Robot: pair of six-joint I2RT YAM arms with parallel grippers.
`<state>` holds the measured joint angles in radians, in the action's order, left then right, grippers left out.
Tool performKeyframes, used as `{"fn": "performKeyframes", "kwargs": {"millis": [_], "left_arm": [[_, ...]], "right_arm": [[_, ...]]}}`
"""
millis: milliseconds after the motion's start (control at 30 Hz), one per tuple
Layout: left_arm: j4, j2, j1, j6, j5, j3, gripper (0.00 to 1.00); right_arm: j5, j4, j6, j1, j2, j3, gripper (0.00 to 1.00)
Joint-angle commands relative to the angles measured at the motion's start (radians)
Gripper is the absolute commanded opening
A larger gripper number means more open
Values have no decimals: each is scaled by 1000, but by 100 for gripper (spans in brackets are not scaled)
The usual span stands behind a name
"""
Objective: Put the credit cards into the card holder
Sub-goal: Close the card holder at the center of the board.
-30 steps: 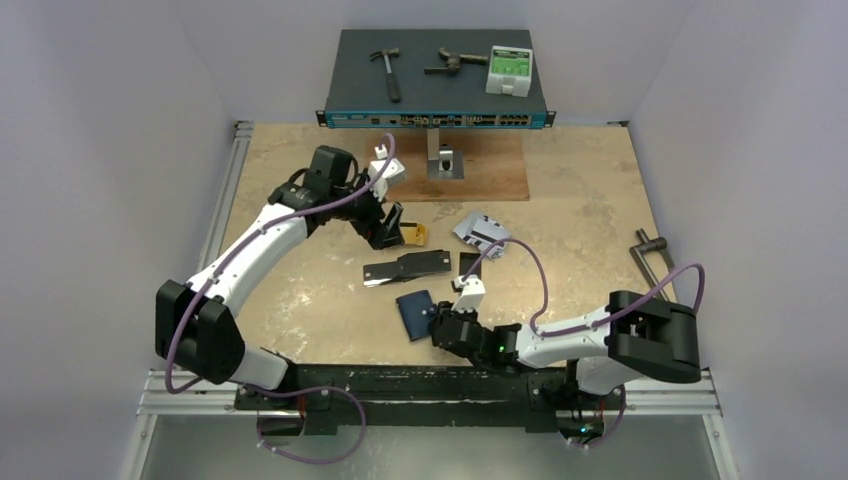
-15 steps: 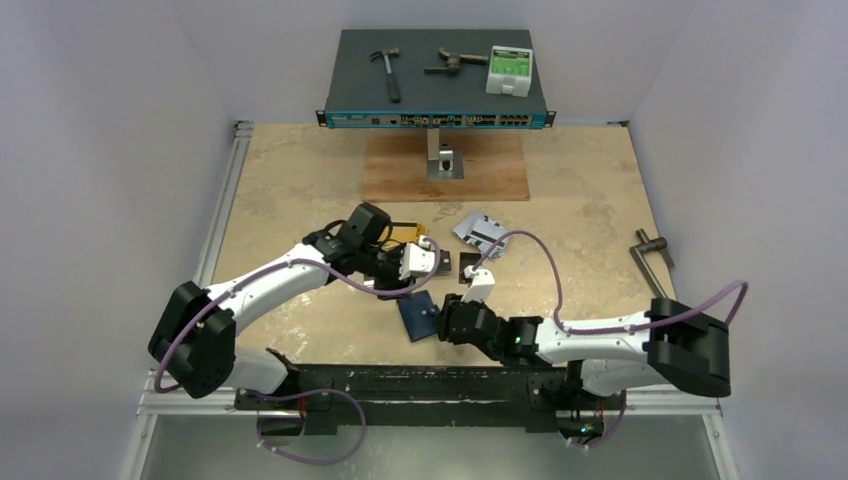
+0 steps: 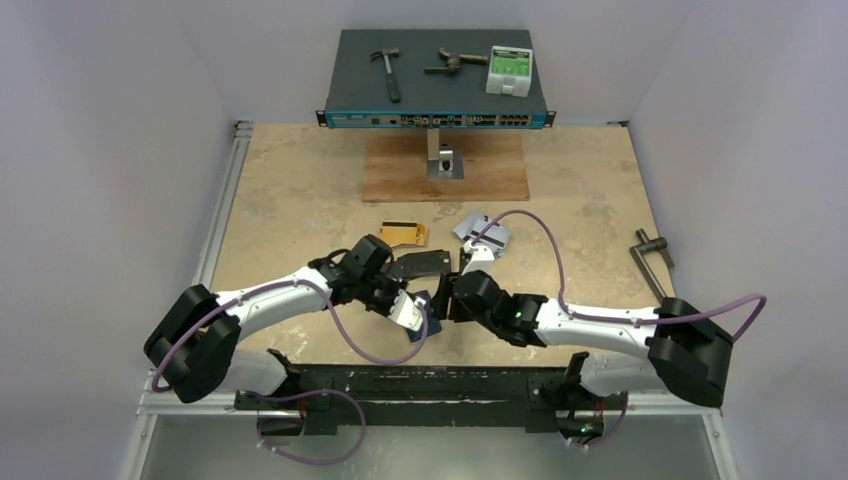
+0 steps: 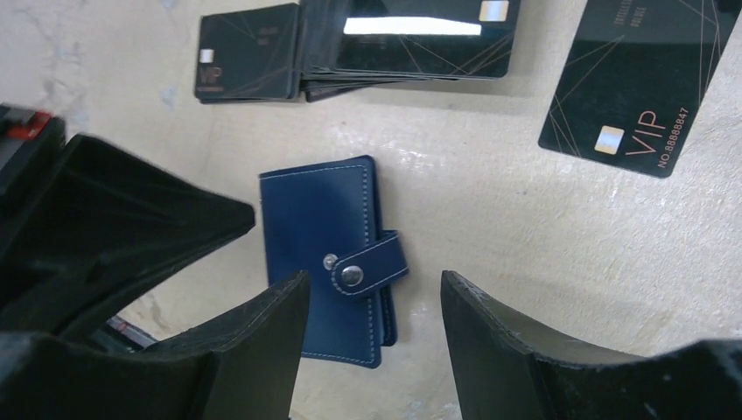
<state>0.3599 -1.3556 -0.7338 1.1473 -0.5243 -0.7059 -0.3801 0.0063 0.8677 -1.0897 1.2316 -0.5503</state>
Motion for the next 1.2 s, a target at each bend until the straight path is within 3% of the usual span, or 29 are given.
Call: {"fn": "performKeyframes", "kwargs": {"millis": [0,200,567,833,1167], "left_arm": [[-63,48,-41,148,24,62,0],[-102,64,-92,223,74,134,4],[-200,54,-137,252,122,177,24],[-196,64,-138,259,156,187,27],[-220,42,-167,260,168,176,31]], "right_arm": [[107,-4,-64,35,40,-67,57],[175,-88,-118,61,121,-169,55],[177,-338,-193,62,253,-353,52],[120,-493,-179,62,248,-418,46],[129,-504,-189,62,301,-449,39]]}}
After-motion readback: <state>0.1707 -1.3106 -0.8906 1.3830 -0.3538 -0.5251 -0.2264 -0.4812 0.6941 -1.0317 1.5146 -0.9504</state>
